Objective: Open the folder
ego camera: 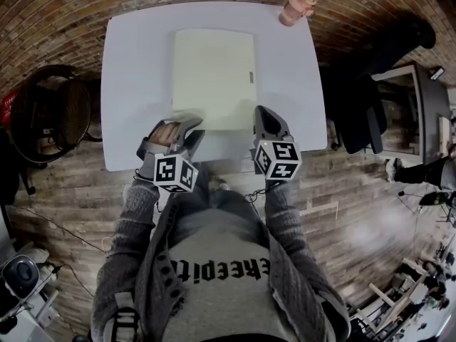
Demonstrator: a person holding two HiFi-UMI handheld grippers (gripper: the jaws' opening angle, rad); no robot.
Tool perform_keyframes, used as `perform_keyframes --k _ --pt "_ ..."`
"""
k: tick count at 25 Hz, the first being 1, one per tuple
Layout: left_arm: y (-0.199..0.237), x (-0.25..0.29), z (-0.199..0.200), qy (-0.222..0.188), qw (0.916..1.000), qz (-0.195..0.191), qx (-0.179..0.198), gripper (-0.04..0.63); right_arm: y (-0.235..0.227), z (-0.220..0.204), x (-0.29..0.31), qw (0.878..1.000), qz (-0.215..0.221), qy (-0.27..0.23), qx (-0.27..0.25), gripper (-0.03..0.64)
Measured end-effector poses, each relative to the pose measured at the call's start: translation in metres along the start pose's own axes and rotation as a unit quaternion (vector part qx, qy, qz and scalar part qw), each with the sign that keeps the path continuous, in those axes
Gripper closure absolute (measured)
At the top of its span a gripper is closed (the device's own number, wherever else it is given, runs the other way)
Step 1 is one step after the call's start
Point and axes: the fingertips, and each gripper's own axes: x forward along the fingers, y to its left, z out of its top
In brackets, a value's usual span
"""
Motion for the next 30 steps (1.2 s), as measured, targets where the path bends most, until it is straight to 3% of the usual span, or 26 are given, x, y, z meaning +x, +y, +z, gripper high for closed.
perform_keyframes --k 13,16,20,23,25,28,30 --pt "0.004 -0.006 0.001 -0.022 0.9995 0.014 -0.019 0.529 -0.005 -0.037 0.016 0.999 -0.003 0.052 0.005 0.614" --pt "0.009 -0.009 0.0 -0.03 0.9977 0.026 -0.055 0.535 -0.003 -0.038 0.017 0.998 0.0 0.053 0.013 0.614" --pt "0.023 -0.019 0.002 -0.058 0.9882 0.049 -0.133 0.542 -0.005 -0.04 0.017 0.998 0.001 0.056 0.018 0.614" --pt "0.033 -0.032 0.002 -0.081 0.9752 0.069 -0.194 0.547 -0.005 -0.04 0.017 0.998 0.001 0.056 0.016 0.614" --pt "0.043 -0.043 -0.001 -0.096 0.9602 0.089 -0.247 0.549 -0.005 -0.04 0.017 0.998 0.0 0.058 0.005 0.614" --pt "0.057 -0.061 -0.01 -0.12 0.9314 0.124 -0.32 0.552 -0.004 -0.04 0.017 0.998 0.0 0.059 -0.001 0.614" --pt "0.064 -0.073 -0.02 -0.133 0.9072 0.147 -0.371 0.555 -0.004 -0.04 0.017 0.998 -0.002 0.06 -0.005 0.614"
